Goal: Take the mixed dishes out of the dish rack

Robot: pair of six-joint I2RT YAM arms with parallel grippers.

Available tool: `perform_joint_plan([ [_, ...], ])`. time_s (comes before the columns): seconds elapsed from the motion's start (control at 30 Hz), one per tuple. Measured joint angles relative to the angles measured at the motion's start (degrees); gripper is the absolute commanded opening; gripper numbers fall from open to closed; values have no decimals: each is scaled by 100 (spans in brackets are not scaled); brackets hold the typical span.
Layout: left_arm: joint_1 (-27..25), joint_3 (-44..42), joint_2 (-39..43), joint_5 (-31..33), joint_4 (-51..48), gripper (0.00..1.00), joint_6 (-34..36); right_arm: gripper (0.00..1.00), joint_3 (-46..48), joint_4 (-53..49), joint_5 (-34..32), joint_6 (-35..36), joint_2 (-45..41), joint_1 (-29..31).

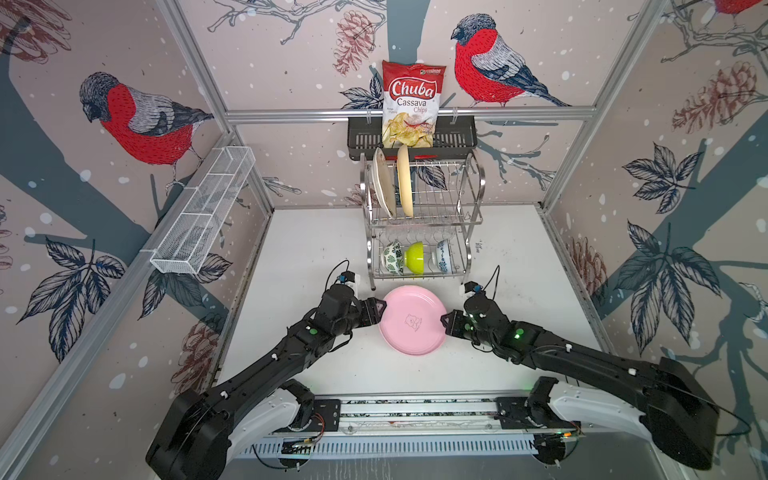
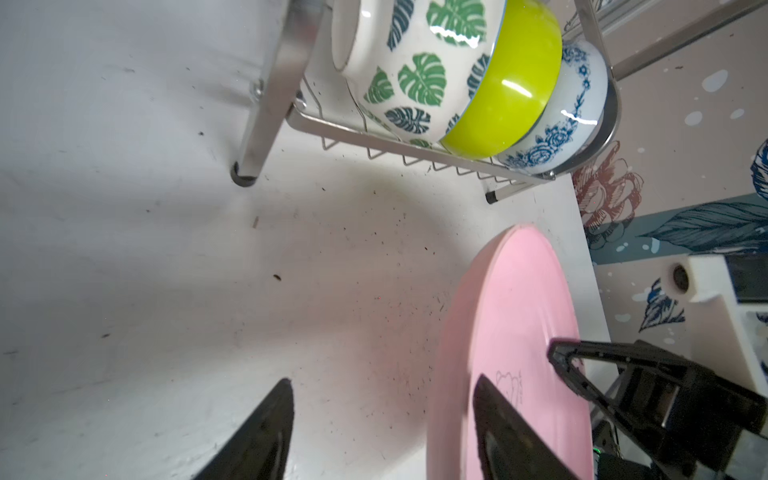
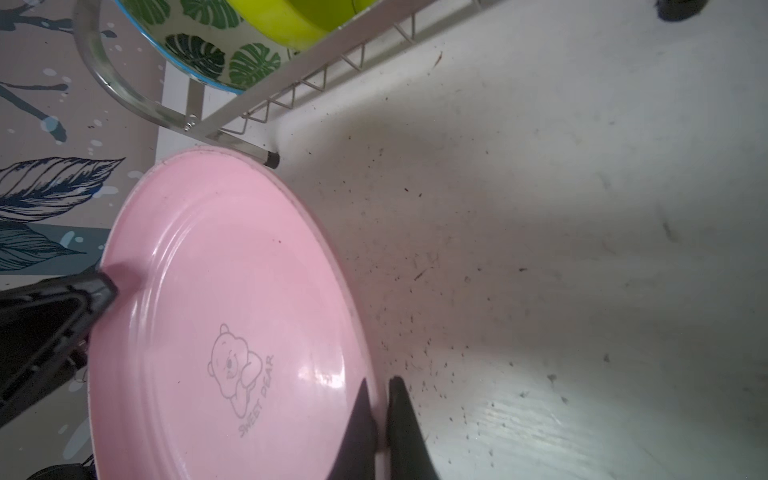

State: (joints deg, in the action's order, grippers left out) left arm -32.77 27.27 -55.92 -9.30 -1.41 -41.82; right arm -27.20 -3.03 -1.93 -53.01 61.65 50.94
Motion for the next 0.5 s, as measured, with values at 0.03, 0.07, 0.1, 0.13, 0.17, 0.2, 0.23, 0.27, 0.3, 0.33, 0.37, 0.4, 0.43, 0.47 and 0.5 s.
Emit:
perform_joint_plan([
  [0.03,0,33,52,66,-44,74,0,0,42,-2,-13,-28,0,-2],
  [0.07,0,57,105,140,-70,74,0,0,74,0,-35,-59,0,-4],
  [0.1,0,72,162,210,-92,75,-2,0,109,0,-72,-92,0,-7],
  [0.13,0,83,214,321,-127,75,-11,0,151,11,-94,-96,0,-9],
  [0.17,0,90,254,361,-155,75,-20,0,201,50,-114,-111,0,-9],
  [0.2,0,94,302,450,-197,75,-20,0,258,90,-118,-122,0,-9],
  [0.23,0,94,339,503,-234,75,-20,0,299,111,-136,-131,2,-9],
  [0.27,0,94,365,546,-249,75,-22,0,332,127,-155,-131,9,-9],
  [0.3,0,94,391,605,-262,76,-22,0,356,136,-190,-133,24,-9],
  [0.33,0,94,417,645,-275,75,-22,0,378,151,-247,-136,46,-9],
  [0.37,0,92,431,651,-280,75,-24,0,389,155,-286,-136,68,-9],
  [0.4,0,92,439,673,-280,75,-26,0,402,164,-330,-138,103,-9],
  [0.43,0,92,444,695,-286,76,-28,0,411,173,-372,-138,140,-9],
  [0.47,0,92,444,713,-304,76,-31,0,424,190,-389,-138,173,-9],
  [0.5,0,92,446,758,-328,76,-33,0,439,212,-417,-142,221,-9],
])
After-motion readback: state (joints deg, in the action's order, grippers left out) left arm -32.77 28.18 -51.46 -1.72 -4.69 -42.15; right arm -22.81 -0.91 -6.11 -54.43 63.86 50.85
